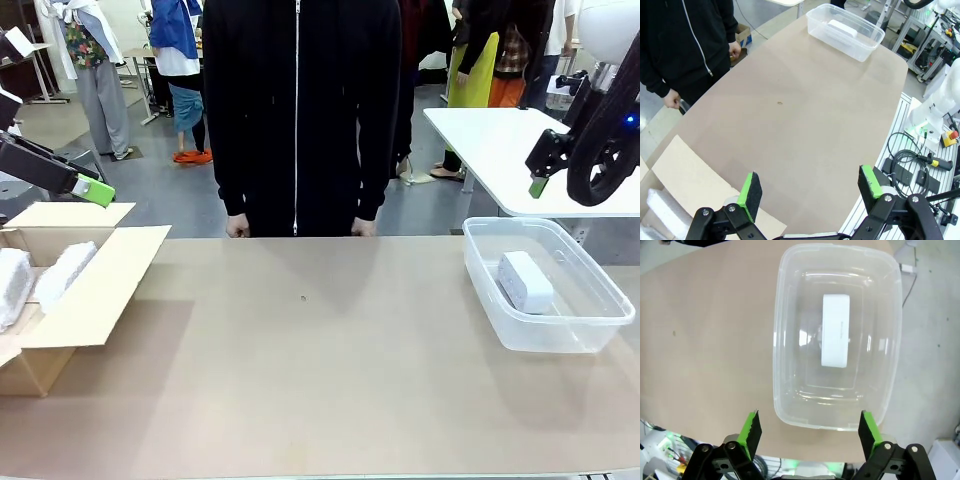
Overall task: Separate and place wrapped and unwrapped clocks.
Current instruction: If the picked Digital clock is wrapped, place it in the Package Box ; if not, place it in the Organizing box.
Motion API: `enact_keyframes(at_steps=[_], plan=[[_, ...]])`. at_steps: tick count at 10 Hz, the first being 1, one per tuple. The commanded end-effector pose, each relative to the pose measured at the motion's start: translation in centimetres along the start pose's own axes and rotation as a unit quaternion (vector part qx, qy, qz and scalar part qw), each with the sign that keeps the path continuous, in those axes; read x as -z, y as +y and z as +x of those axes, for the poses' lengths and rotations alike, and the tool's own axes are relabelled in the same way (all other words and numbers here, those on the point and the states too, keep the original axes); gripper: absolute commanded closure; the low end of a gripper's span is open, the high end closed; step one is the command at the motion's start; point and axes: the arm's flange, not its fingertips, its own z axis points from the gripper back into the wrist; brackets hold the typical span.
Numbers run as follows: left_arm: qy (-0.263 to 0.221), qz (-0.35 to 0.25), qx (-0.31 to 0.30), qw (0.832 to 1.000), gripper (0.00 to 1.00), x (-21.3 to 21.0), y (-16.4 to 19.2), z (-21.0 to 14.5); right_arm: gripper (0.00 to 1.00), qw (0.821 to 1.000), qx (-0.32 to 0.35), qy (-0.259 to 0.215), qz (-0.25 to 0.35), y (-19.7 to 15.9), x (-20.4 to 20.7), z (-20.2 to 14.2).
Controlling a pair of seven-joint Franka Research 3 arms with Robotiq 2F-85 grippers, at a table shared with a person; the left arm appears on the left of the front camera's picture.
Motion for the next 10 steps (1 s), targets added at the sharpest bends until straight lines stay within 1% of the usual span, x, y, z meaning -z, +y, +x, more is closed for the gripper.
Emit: enact_keyframes(at_steps=[1,10], plan=[[-0.003,0.002,-0.004,1.000,0.00,0.23,-0.14,0.18,0.00,1.000,-0.006,0.001,0.007,-0.22,0.15,0.02],[-0.003,0.002,-0.004,1.000,0.00,0.23,-0.14,0.18,0.00,1.000,-0.006,0.001,0.007,-0.22,0.15,0.02]])
